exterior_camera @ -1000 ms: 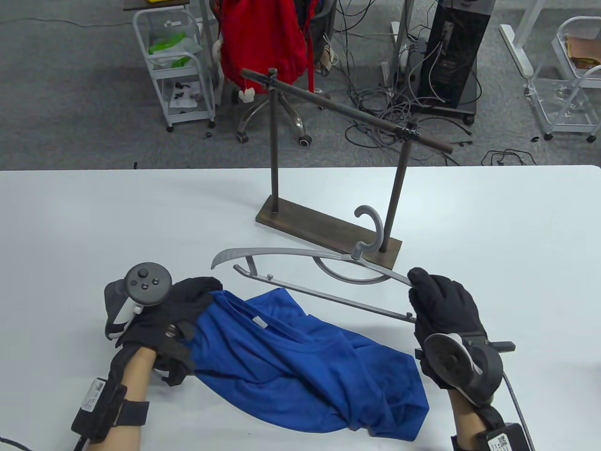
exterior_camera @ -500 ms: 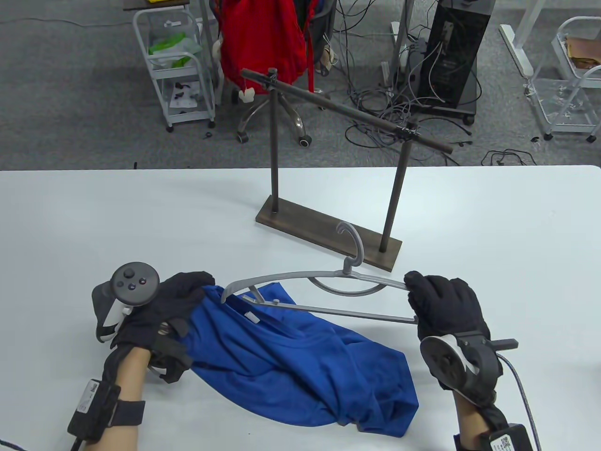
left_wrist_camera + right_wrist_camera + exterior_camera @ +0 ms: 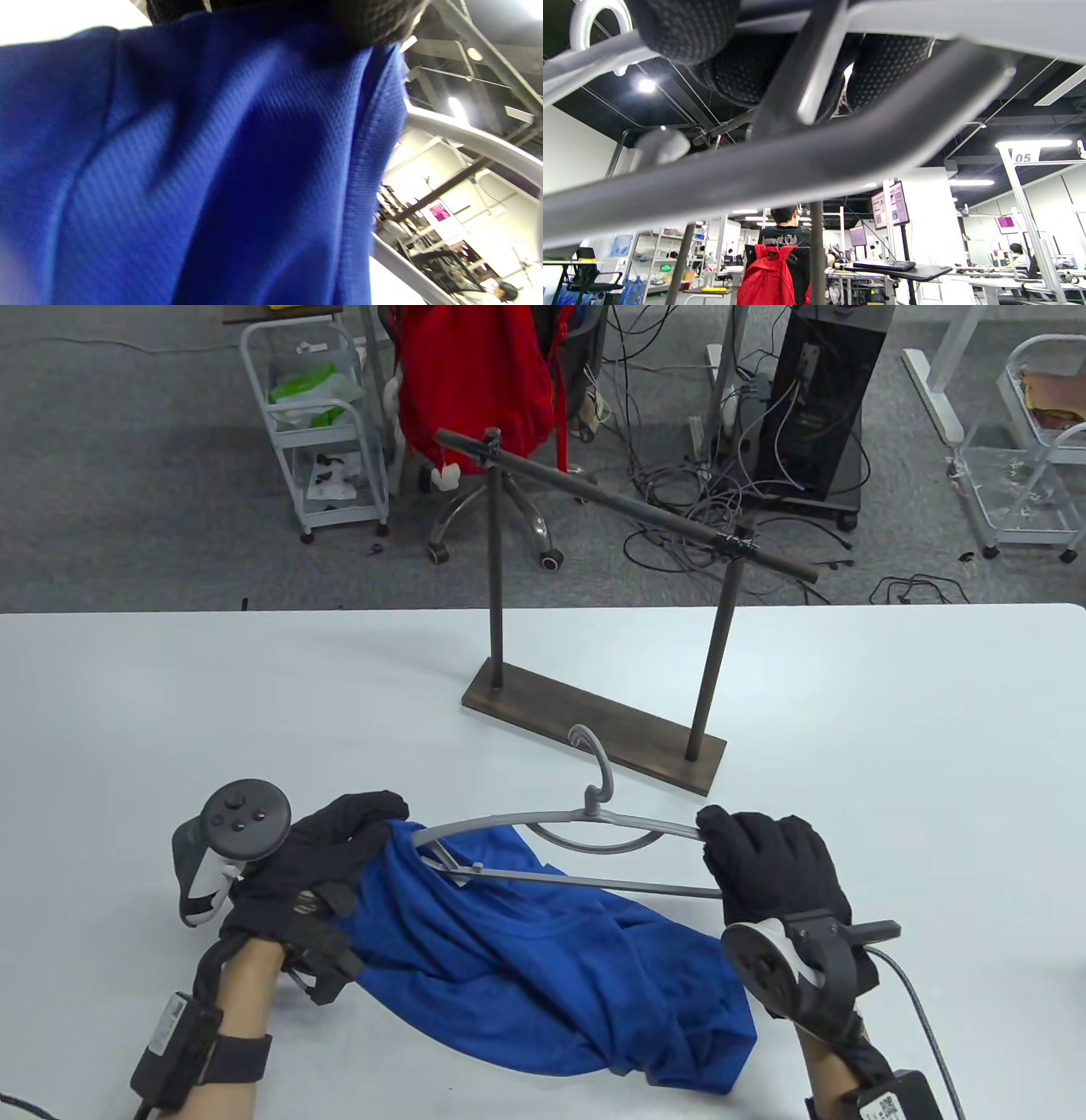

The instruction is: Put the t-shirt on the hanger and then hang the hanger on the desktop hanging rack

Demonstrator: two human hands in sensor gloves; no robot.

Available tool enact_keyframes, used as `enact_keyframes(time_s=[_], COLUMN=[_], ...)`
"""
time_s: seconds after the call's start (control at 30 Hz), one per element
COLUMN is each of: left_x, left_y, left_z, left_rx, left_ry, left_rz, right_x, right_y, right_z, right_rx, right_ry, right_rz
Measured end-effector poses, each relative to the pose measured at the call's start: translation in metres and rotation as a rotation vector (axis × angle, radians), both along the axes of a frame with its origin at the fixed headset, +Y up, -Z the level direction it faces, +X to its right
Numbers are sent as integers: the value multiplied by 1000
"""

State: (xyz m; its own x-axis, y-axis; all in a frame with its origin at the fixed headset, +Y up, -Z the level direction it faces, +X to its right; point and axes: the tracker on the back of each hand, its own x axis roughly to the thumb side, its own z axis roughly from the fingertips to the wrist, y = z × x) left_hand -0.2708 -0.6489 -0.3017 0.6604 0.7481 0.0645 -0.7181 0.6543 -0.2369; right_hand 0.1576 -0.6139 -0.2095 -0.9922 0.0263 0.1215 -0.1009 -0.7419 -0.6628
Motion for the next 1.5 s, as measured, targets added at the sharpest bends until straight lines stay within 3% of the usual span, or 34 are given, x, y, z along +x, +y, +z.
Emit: enact_keyframes(time_s=[0.2, 0.6, 0.67, 0.77, 0.93, 1.0, 1.13, 1.5], left_x=[23, 26, 28, 31, 36, 35, 46, 85], left_y=[13, 20, 24, 29, 28, 28, 28, 42], left_z=[10, 12, 14, 17, 21, 21, 25, 55], left_rx=[37, -68, -46, 44, 91, 107, 70, 218], left_ry=[-72, -256, -256, -152, -131, -84, -157, -209], left_rz=[-60, 233, 189, -1, -161, -165, -66, -217], right_x=[-16, -22, -21, -20, -23, -22, -28, -60], right_y=[2, -4, -3, 1, 5, 5, 0, -6], right_z=[9, 4, 6, 11, 17, 16, 15, 28], right_rx=[48, -12, 11, 76, 132, 115, 79, 75], right_ry=[-6, -24, -19, -9, -22, -19, 7, 97], right_rz=[33, 24, 17, 24, 54, 27, 30, 78])
